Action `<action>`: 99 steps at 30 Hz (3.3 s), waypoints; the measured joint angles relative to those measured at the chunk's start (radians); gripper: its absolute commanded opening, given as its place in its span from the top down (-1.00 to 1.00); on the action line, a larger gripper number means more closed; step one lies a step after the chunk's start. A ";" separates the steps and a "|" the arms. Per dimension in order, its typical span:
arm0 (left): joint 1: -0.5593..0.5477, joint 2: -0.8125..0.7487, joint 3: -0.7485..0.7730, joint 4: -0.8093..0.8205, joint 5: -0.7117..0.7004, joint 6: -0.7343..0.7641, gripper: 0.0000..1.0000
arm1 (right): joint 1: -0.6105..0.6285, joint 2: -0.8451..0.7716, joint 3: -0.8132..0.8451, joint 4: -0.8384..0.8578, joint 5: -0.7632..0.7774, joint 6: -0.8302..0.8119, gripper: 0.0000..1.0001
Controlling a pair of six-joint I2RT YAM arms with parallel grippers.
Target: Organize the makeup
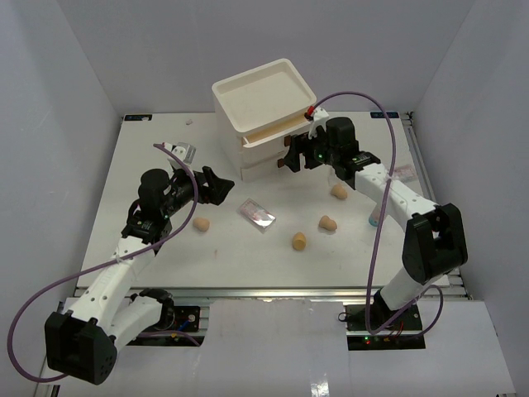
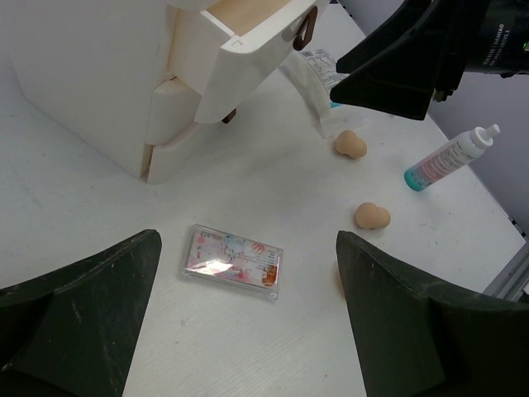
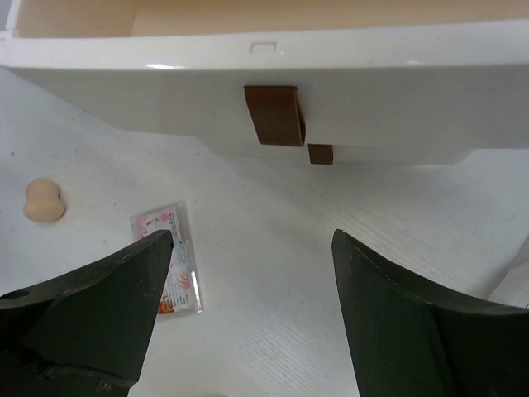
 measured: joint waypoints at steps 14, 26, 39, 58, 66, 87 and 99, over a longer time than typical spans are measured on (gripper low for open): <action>0.000 0.007 0.000 0.000 0.000 0.000 -0.96 | 0.022 0.139 0.157 0.018 0.099 0.036 -0.20; 0.000 0.007 0.001 -0.001 0.000 0.001 -0.96 | 0.025 0.173 0.167 0.044 0.122 0.057 0.50; 0.000 0.007 0.002 -0.004 0.000 0.002 -0.96 | 0.025 0.139 0.122 0.074 0.110 0.045 0.85; 0.000 0.008 0.002 -0.004 0.000 0.004 -0.96 | 0.023 -0.221 -0.236 0.078 0.059 -0.035 0.81; 0.000 0.014 0.002 -0.004 0.000 0.004 -0.96 | 0.023 -0.226 -0.237 0.052 0.011 -0.068 -0.92; 0.000 0.047 0.003 -0.019 0.043 -0.025 -0.96 | -0.043 -0.375 -0.299 -0.456 -0.421 -0.790 -0.74; 0.000 -0.065 -0.024 -0.090 0.047 -0.050 -0.96 | -0.044 -0.314 -0.424 -0.452 -0.185 -0.857 -0.68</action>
